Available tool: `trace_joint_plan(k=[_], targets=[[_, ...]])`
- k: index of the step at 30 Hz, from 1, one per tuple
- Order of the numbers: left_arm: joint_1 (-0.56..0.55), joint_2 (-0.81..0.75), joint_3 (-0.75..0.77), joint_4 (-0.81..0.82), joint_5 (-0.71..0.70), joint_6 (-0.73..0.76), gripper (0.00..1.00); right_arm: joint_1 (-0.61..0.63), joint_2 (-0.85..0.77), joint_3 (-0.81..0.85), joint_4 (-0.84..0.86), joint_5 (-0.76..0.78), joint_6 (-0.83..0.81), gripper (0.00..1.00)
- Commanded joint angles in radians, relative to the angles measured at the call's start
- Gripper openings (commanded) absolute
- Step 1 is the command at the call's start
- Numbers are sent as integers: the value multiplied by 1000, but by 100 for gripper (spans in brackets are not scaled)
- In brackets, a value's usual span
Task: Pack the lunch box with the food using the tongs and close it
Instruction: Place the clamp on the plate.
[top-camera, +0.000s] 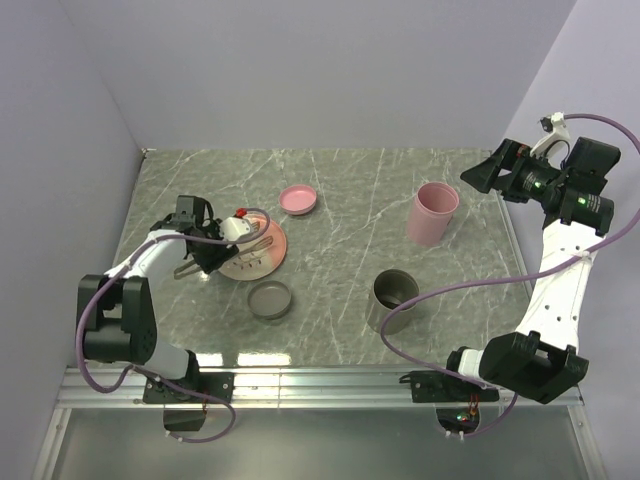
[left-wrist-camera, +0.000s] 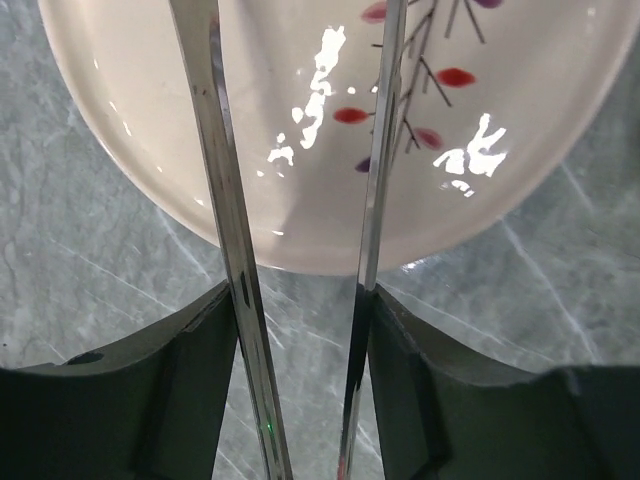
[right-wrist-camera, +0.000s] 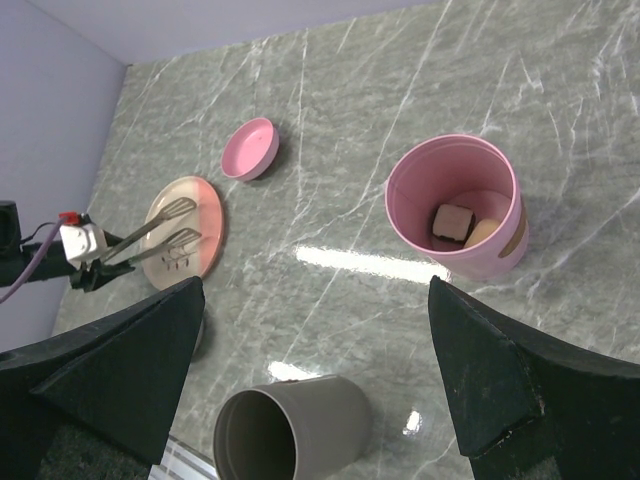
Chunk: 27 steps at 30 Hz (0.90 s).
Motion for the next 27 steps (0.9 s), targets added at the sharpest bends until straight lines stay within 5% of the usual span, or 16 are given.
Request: trace_joint_plan(k=[1,22,26,27], targets=[[-8,12,-13,67,-23,-6,57,5,-25,6,16,5,-18,100],[-28,64,-7,104,-71,86,65,5,-18,26,9,-7,-24,100],[-30,69,27,76,-63,84,69,5,-18,24,12,-6,-22,100],[-30,69,33,69,-60,84,81,5,-20,24,13,-7,-22,100]])
